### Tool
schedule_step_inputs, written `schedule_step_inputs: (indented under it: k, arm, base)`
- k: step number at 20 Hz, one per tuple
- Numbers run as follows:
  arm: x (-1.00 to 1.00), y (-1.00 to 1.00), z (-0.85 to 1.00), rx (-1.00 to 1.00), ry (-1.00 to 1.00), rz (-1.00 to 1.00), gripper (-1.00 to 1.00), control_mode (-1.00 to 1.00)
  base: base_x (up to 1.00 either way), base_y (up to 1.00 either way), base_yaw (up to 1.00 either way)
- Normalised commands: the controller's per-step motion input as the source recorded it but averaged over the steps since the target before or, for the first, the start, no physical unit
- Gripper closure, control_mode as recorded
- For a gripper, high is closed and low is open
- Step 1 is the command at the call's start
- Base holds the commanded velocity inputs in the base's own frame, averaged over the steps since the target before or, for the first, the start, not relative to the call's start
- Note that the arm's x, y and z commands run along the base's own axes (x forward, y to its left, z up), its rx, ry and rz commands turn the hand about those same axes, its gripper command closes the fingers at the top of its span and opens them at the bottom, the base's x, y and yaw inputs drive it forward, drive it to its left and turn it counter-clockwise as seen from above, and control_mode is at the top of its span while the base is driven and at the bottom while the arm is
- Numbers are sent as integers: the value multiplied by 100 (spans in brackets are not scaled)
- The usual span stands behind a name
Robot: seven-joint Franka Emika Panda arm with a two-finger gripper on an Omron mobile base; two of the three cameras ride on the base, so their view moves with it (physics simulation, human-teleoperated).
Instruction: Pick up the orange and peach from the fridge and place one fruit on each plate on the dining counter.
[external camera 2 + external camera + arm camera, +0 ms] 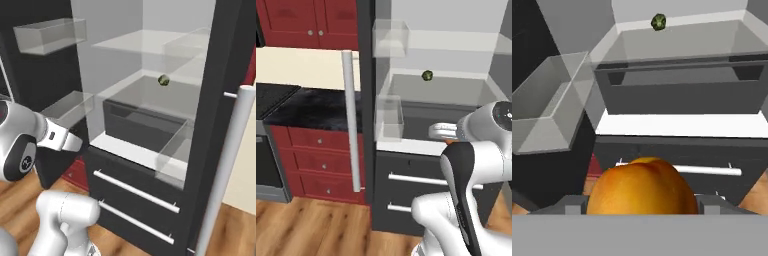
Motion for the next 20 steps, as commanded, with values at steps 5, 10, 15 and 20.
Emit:
schedule_step_inputs:
  k: [5, 10, 15, 20]
  arm:
    - [0, 0, 0, 0, 0, 0, 100, 100]
    - [0, 0, 0, 0, 0, 0, 100, 100]
    - [0, 0, 0, 0, 0, 0, 100, 100]
    - [0, 0, 0, 0, 0, 0, 100, 100]
  base:
    - [-32, 22, 46]
    - [-26, 46, 52]
    - [-5, 70, 58]
    - [13, 84, 53]
